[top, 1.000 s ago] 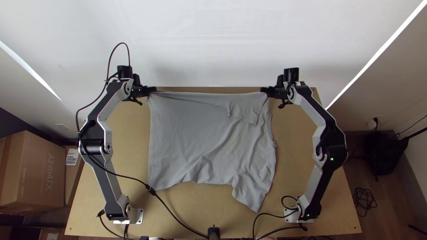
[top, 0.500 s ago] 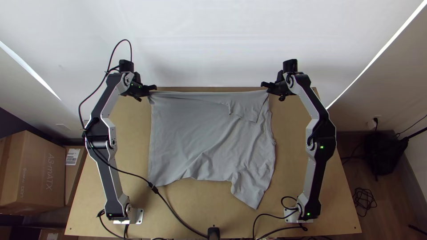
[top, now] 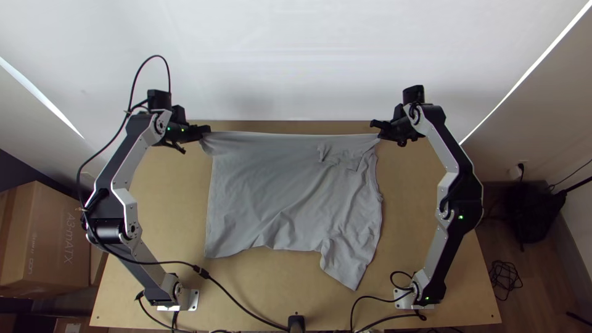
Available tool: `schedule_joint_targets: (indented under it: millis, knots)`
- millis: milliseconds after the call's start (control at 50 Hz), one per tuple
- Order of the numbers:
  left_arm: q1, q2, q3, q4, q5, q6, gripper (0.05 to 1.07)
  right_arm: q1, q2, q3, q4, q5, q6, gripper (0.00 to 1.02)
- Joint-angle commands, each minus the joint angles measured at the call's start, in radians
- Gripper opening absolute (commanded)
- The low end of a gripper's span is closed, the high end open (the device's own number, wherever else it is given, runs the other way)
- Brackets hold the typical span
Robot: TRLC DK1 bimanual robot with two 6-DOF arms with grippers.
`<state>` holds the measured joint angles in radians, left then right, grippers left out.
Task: Fold the t-shirt
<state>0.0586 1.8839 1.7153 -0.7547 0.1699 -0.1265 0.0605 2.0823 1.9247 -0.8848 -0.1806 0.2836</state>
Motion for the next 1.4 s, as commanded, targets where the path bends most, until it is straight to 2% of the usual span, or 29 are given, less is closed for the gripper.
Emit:
schedule_joint_targets:
  millis: [0, 260, 440, 800, 840, 860, 920, 940, 960, 980, 1020, 1040, 1060, 1080, 1260, 1380]
  knots:
    - [0.017, -0.065, -0.128, 0.051, -0.003, 0.016, 0.08, -0.028, -0.09, -0.076, -0.008, 0.016, -0.006, 0.02]
    - [0.017, -0.129, -0.281, 0.133, -0.003, 0.01, 0.08, -0.016, -0.214, -0.274, 0.032, 0.015, -0.011, 0.02]
    - [0.033, -0.143, -0.336, 0.169, -0.003, 0.011, 0.08, 0.002, -0.275, -0.448, 0.119, 0.015, -0.011, 0.02]
    - [0.027, -0.151, -0.474, 0.258, -0.004, 0.031, 0.08, 0.035, -0.295, -0.59, 0.221, 0.015, 0.005, 0.02]
    - [0.024, -0.151, -0.49, 0.268, -0.004, 0.045, 0.12, 0.035, -0.295, -0.601, 0.231, 0.015, 0.005, 0.02]
    - [0.023, -0.151, -0.499, 0.273, -0.004, 0.047, 0.17, 0.035, -0.295, -0.604, 0.233, 0.016, 0.005, 0.02]
    - [0.023, -0.154, -0.514, 0.268, -0.004, 0.053, 0.38, 0.038, -0.295, -0.609, 0.234, 0.016, 0.006, 0.02]
    - [0.023, -0.157, -0.519, 0.264, -0.004, 0.056, 0.48, 0.038, -0.297, -0.61, 0.234, 0.016, 0.006, 0.03]
    - [0.023, -0.158, -0.523, 0.261, -0.004, 0.06, 0.58, 0.039, -0.298, -0.61, 0.233, 0.016, 0.008, 0.06]
    - [0.023, -0.163, -0.526, 0.253, -0.003, 0.062, 0.7, 0.039, -0.303, -0.612, 0.23, 0.018, 0.009, 0.17]
    - [0.026, -0.167, -0.531, 0.235, -0.003, 0.065, 0.91, 0.041, -0.317, -0.618, 0.225, 0.026, 0.011, 0.45]
    - [0.029, -0.169, -0.53, 0.222, -0.003, 0.07, 0.98, 0.041, -0.326, -0.621, 0.222, 0.038, 0.011, 0.62]
    - [0.032, -0.172, -0.526, 0.216, -0.003, 0.073, 1.03, 0.042, -0.335, -0.624, 0.221, 0.053, 0.011, 0.74]
    - [0.033, -0.178, -0.526, 0.215, -0.003, 0.074, 1.03, 0.044, -0.341, -0.625, 0.218, 0.067, 0.011, 0.79]
    - [0.073, -0.298, -0.553, 0.238, -0.001, 0.08, 1.03, 0.027, -0.459, -0.67, 0.188, 0.075, 0.005, 0.87]
    - [0.09, -0.42, -0.582, 0.235, 0.04, 0.114, 1.03, 0.024, -0.558, -0.698, 0.113, 0.009, 0.006, 0.87]
